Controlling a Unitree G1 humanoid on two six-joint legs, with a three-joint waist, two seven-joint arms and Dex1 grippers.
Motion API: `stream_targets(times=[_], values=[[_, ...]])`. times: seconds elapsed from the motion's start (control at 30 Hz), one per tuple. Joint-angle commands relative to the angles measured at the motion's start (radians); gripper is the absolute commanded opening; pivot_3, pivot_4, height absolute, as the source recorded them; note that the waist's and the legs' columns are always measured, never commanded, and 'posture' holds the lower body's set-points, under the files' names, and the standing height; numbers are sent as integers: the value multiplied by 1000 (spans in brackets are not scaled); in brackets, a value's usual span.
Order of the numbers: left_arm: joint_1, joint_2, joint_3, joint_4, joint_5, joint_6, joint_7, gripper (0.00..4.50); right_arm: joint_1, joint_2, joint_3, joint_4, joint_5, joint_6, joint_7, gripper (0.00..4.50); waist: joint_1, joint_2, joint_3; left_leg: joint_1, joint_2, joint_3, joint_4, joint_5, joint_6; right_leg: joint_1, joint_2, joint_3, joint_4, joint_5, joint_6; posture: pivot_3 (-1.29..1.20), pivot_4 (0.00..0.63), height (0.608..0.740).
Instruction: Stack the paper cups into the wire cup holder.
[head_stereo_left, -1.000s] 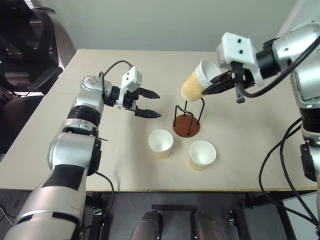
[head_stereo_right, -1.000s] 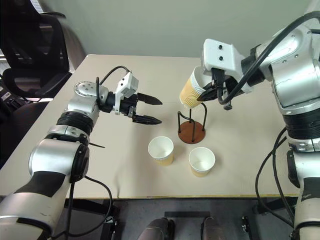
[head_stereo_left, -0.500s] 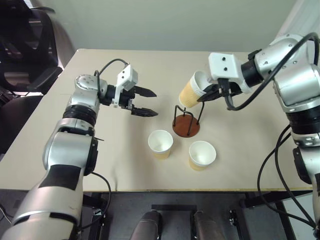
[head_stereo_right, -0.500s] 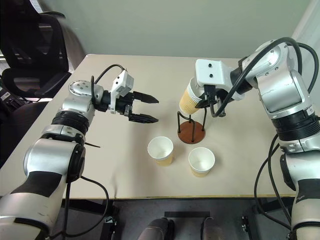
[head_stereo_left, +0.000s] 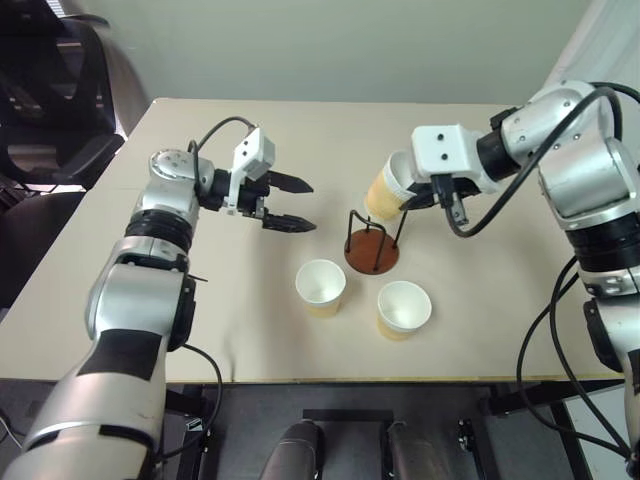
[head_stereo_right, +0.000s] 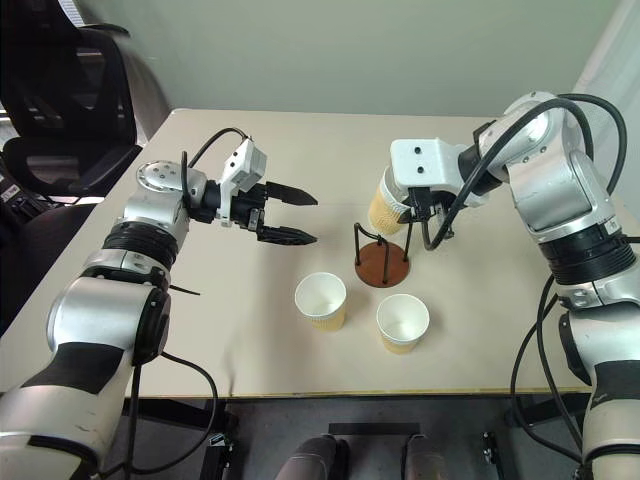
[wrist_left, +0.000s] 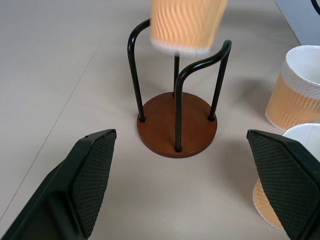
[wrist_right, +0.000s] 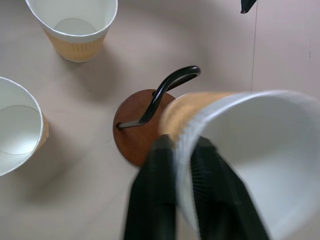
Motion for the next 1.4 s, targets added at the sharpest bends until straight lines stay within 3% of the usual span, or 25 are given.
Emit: stream_targets(times=[0.03, 0.3, 0.43, 0.67, 0.87, 1.07, 1.27, 1.4], values=[[-20, 11, 4, -21, -15, -3, -33, 4500, -8, 8, -8, -22, -7, -1, -12, 1624, -1, 0, 0, 0, 0, 0, 0, 0, 0, 0, -1, 0, 0, 0, 1, 0, 150, 740], [-18, 6, 3, -24, -19, 3, -33, 4500, -21, 42, -68, -45, 32, 87, -47, 4399, 0, 0, 0, 0, -1, 0, 0, 0, 0, 0, 1, -1, 0, 0, 0, 0, 150, 740], [-13, 6, -1, -29, -24, 6, -33, 4500, -23, 6, -147, -111, 117, 251, -42, 4461, 3, 0, 0, -1, -1, 0, 0, 0, 0, 0, 0, -1, -1, -1, -1, 0, 150, 740], [-5, 30, -62, -55, -71, 30, -33, 4500, 48, -151, -276, -400, 357, 651, -14, 4461, 10, 0, 0, -4, -1, 2, 0, 0, 0, 0, 2, -3, -3, -4, -6, 0, 150, 740], [59, 142, -346, -224, -254, 77, -33, 4500, 120, -212, -351, -556, 524, 873, -91, 4461, 6, -1, 0, -3, 0, 4, 1, 0, -1, -2, 3, -1, 0, -5, -4, 0, 150, 740], [60, 208, -522, -308, -422, 103, -33, 4500, 256, -245, -360, -656, 587, 878, -198, 4461, 10, -2, -1, 2, 0, 4, 1, 0, -3, 0, 4, 0, 7, -5, -4, 0, 150, 740], [41, 217, -591, -320, -491, 103, -33, 4500, 408, -327, -320, -735, 583, 763, -242, 4461, 15, -2, 0, 5, -3, 4, 2, -4, 10, 3, 1, -2, 12, -6, -3, 0, 150, 740], [37, 224, -612, -333, -514, 108, -33, 4500, 464, -401, -328, -782, 614, 717, -213, 4461, 13, -2, 0, 7, -3, 4, 2, -2, 9, 5, -1, 1, 12, -6, -3, 0, 150, 740]])
